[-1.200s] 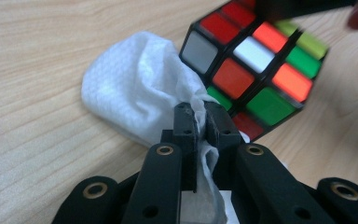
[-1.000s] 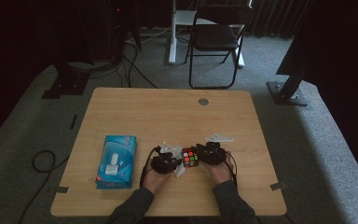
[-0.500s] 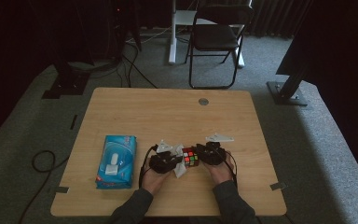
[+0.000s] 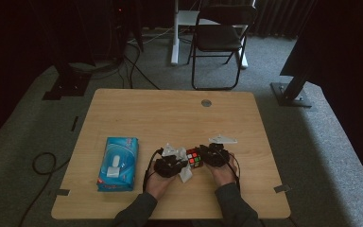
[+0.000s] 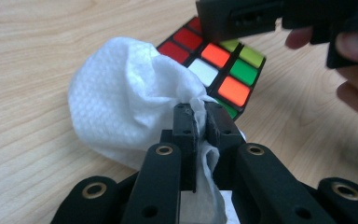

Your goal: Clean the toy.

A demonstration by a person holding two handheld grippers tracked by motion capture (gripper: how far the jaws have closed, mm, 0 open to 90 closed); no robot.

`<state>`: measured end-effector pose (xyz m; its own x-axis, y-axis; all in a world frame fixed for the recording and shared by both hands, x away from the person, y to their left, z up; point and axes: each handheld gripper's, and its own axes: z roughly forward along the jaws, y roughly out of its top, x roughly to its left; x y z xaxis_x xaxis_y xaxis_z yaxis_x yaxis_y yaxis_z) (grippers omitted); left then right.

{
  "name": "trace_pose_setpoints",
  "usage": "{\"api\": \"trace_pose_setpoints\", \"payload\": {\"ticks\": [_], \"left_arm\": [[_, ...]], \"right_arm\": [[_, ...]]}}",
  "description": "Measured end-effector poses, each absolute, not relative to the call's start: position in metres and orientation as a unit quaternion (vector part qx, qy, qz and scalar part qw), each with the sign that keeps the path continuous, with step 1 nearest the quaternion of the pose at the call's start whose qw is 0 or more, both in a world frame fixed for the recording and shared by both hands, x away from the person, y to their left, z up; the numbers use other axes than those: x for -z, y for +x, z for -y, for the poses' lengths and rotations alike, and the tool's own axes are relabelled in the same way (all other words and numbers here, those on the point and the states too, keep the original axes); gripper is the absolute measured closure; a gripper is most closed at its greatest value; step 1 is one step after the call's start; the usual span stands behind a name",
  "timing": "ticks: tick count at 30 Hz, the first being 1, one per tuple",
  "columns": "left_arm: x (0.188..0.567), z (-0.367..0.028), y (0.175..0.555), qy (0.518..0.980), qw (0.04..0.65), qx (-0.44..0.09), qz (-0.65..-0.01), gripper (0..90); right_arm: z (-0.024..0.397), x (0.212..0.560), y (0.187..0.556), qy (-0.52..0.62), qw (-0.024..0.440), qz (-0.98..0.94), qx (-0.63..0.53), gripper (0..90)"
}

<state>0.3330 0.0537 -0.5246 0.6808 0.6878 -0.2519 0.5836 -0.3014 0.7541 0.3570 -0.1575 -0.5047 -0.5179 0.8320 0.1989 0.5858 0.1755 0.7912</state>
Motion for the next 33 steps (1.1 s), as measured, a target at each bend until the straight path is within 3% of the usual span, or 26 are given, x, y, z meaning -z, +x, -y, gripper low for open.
{"api": "trace_pose_setpoints", "payload": {"ticks": [9,11,24,33], "left_arm": [[0.544,-0.043,0.34,0.82,0.408,-0.066,-0.396,83.8],[0.544,-0.043,0.342,0.82,0.406,-0.069,-0.397,83.7],[0.543,-0.047,0.347,0.818,0.404,-0.072,-0.403,83.0],[0.532,-0.053,0.342,0.801,0.434,-0.076,-0.406,82.8]], "right_arm": [[0.158,0.504,0.357,0.477,0.154,-0.75,-0.431,71.5],[0.157,0.501,0.357,0.475,0.167,-0.757,-0.416,66.9],[0.165,0.497,0.345,0.478,0.152,-0.766,-0.401,61.6],[0.158,0.497,0.343,0.485,0.151,-0.762,-0.401,70.3]]}}
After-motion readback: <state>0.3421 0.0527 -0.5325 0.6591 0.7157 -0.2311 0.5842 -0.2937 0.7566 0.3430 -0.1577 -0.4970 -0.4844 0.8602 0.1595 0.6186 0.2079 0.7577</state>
